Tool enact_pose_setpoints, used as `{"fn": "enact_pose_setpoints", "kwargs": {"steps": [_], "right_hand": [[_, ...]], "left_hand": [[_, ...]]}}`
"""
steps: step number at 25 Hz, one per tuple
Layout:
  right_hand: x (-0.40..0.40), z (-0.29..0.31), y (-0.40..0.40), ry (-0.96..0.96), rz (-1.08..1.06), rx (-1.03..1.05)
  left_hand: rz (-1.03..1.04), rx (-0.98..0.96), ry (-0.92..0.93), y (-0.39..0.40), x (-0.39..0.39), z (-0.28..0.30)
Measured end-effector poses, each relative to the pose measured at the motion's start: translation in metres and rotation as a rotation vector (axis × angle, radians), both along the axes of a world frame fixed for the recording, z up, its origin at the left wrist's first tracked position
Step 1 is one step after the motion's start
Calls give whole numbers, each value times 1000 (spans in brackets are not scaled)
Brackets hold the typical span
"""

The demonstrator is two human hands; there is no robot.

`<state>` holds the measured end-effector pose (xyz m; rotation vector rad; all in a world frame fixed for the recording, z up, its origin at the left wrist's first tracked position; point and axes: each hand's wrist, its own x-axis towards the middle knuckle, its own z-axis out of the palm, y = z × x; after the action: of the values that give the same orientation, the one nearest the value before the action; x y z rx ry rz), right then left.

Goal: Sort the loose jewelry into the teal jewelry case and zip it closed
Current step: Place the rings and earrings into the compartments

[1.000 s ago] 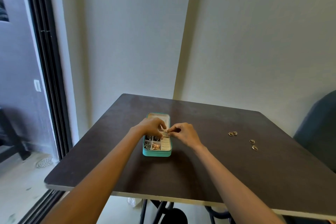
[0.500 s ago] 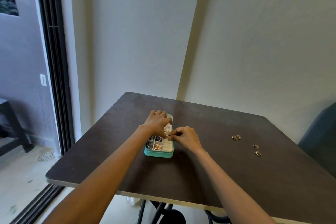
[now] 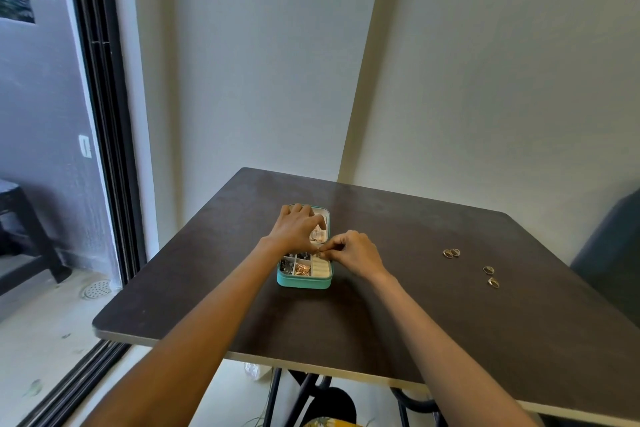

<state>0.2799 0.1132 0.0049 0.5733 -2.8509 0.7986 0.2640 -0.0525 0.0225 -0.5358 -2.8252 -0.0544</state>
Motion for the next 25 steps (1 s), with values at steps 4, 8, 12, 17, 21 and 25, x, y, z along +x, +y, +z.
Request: {"fn": "enact_pose_setpoints", "kwargs": {"steps": [4, 8, 12, 17, 21, 25], "right_hand": [[-2, 4, -4, 29, 22, 99], [4, 0, 5, 54, 99, 82], [7, -7, 16, 177, 24, -4], [8, -10, 9, 181, 36, 99], [8, -9, 5, 203, 26, 136], [7, -12, 6, 194, -8, 27]], "left_hand": [[9, 1, -6, 2, 1, -2], [18, 30, -12, 1, 1, -2], [68, 109, -62, -1, 1, -3], [87, 145, -74, -1, -1, -4], [90, 146, -89, 0, -2, -4], [77, 169, -117, -1, 0, -2]]}}
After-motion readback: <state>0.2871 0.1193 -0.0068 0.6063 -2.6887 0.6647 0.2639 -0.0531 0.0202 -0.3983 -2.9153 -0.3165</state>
